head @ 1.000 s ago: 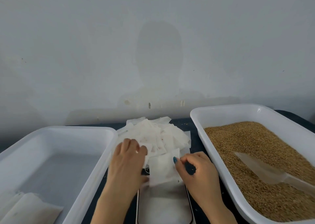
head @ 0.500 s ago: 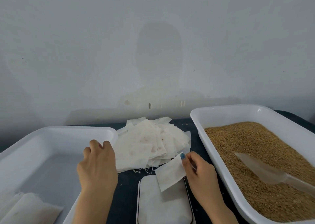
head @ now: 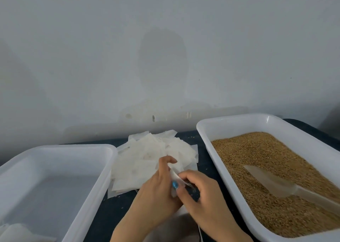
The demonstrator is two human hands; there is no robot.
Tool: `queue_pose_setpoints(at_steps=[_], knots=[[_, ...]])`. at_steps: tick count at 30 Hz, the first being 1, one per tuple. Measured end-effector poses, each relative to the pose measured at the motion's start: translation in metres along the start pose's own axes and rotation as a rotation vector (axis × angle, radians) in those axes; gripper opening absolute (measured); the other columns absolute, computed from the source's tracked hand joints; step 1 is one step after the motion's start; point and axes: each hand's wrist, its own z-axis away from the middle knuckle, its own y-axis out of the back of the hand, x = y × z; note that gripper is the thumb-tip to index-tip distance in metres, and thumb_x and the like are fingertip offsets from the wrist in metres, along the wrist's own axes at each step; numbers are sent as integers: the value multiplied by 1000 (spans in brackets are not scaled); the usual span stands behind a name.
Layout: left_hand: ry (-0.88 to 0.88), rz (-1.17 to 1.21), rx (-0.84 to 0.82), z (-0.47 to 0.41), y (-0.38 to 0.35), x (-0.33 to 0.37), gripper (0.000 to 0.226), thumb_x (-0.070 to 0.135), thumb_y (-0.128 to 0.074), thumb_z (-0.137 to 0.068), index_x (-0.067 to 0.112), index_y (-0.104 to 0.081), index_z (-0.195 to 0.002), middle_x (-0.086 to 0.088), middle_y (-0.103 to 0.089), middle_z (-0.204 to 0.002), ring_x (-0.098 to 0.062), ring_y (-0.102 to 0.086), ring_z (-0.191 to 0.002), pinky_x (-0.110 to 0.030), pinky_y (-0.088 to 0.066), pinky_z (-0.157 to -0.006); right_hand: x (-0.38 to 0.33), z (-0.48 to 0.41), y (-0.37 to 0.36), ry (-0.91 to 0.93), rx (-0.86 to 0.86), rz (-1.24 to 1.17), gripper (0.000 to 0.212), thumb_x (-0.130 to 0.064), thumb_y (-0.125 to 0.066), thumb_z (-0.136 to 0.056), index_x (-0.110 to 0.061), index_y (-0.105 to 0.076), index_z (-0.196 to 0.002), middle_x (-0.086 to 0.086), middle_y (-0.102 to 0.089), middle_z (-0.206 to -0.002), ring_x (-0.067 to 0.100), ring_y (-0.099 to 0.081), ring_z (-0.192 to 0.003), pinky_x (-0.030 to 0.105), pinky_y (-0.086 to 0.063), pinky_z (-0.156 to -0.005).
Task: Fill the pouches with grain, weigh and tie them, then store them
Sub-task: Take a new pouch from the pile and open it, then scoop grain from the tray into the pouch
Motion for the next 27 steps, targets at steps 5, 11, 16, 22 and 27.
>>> queue_pose_setpoints(at_steps=[5, 11, 16, 22, 27], knots=[[111, 175, 44, -8, -5, -8, 45, 20, -72, -81, 36, -36, -103, 14, -57, -100, -7, -60, -86, -16, -51, -73, -17, 18, 60, 181, 32, 329, 36, -58, -51, -88, -50, -54, -123, -39, -57, -114, -15, -54, -108, 5, -46, -84], [75, 289, -29, -5, -11, -2, 41, 24, -68, -77, 42, -38, -98, 16, -54, -95, 0, -55, -88, -12, -48, -70, 72, 25, 199, -357, -75, 861, 34, -58, -58, -85, -50, -53, -117, -29, -60, -118, -10, -57, -101, 19, -50, -94], [4, 326, -71, -4, -18, 3, 37, 27, -58, -68, 34, -39, -99, 23, -50, -93, 2, -51, -88, -15, -45, -75, 139, 34, 227, -592, -392, 932, 26, -64, -67, -79, -47, -60, -97, -18, -66, -94, 1, -64, -87, 24, -55, -79], [-7, 308, -66, -3, -25, -1, 40, 20, -61, -74, 39, -34, -97, 33, -44, -99, 10, -46, -92, -5, -41, -78, 133, 28, 219, -470, -355, 1062, 12, -58, -61, -88, -50, -52, -91, -22, -63, -85, -8, -60, -77, 17, -52, -68], [-20, 330, -53, -3, -25, -1, 36, 24, -57, -70, 36, -37, -97, 25, -49, -94, 4, -49, -88, -10, -43, -75, 113, 10, 218, -276, -285, 1278, 17, -66, -57, -85, -54, -55, -97, -26, -54, -83, -12, -52, -70, 10, -39, -52]])
